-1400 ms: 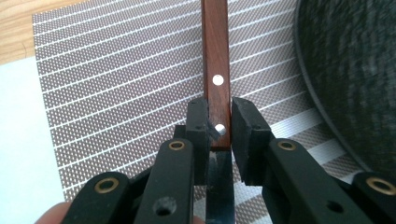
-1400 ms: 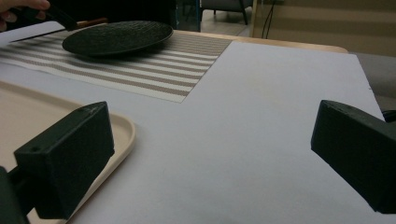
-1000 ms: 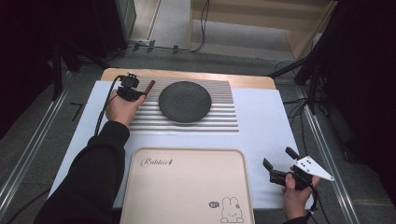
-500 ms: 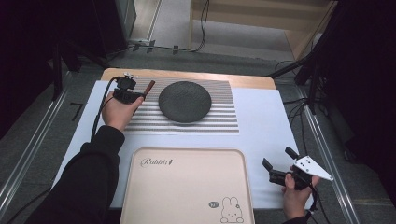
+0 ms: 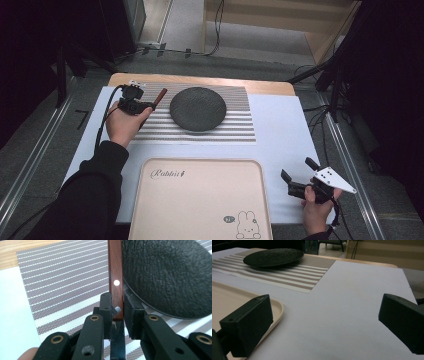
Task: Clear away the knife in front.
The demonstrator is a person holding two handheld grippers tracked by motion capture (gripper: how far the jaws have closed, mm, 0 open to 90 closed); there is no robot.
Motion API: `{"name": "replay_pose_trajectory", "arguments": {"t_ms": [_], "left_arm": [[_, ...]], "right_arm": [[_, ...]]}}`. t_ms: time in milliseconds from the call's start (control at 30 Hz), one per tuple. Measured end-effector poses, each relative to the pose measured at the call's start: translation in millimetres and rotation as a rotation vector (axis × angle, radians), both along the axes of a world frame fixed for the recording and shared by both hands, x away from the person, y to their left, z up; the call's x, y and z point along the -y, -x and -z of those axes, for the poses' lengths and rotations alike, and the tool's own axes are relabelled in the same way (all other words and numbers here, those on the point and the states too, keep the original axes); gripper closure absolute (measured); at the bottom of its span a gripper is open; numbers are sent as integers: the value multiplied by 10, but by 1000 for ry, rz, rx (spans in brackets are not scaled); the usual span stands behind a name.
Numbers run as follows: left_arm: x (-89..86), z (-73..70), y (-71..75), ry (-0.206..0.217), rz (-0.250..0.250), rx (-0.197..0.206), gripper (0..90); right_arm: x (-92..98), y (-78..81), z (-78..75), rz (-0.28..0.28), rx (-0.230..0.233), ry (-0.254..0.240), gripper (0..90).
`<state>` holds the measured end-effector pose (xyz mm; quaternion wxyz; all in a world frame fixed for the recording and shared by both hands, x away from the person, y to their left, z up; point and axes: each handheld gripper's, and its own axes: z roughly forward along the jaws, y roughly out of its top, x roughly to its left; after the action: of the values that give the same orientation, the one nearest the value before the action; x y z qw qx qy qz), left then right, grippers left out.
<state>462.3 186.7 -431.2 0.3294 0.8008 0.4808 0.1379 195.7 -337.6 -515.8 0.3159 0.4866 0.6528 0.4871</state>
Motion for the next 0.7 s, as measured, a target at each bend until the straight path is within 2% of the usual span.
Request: {"name": "replay_pose_trajectory", "arguments": {"t_ms": [300,700], "left_arm": [[5,-50,155,-11,34,15,774],[-40,-113,385,24,46,37,774]], "right_arm": [[-3,0,1,-1,0,2,0],[-5,-1,1,1,-1,4,0]]}}
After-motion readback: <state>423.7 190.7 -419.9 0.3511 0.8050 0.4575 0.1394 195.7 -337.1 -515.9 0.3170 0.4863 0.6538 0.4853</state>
